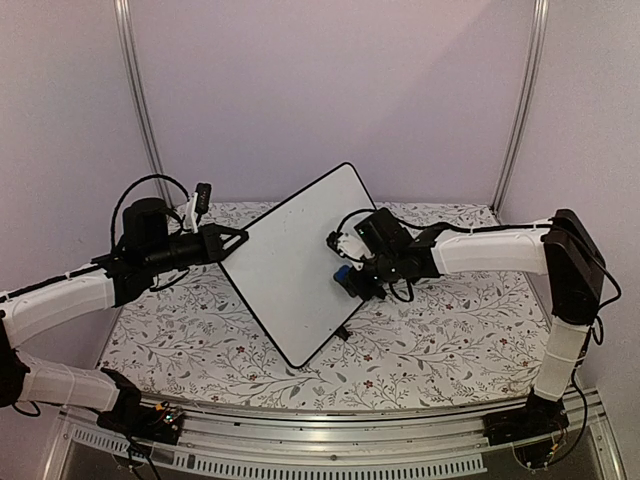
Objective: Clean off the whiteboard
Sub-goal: Erase the whiteboard on the whiteboard stand.
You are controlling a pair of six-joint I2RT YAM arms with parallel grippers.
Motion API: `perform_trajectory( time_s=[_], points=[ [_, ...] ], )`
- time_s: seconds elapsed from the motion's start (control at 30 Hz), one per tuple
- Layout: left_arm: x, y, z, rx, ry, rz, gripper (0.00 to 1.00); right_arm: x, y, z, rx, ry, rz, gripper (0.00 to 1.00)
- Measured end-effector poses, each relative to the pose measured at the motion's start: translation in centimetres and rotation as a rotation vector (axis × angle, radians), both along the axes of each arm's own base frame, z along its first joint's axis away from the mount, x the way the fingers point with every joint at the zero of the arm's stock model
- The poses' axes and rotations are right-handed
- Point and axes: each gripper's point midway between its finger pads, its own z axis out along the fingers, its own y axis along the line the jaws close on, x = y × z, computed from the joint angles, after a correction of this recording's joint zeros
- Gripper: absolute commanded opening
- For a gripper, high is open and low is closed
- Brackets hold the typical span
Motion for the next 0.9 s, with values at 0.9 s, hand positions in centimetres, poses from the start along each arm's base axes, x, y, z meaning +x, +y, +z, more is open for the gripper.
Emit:
perform_trajectory(
  time_s=[0.9],
  points=[
    [-0.1, -0.1, 0.1, -0.005, 0.002, -0.008, 0.0, 0.2, -0.7, -0.2, 0.019, -0.009, -0.025, 0.0]
  ],
)
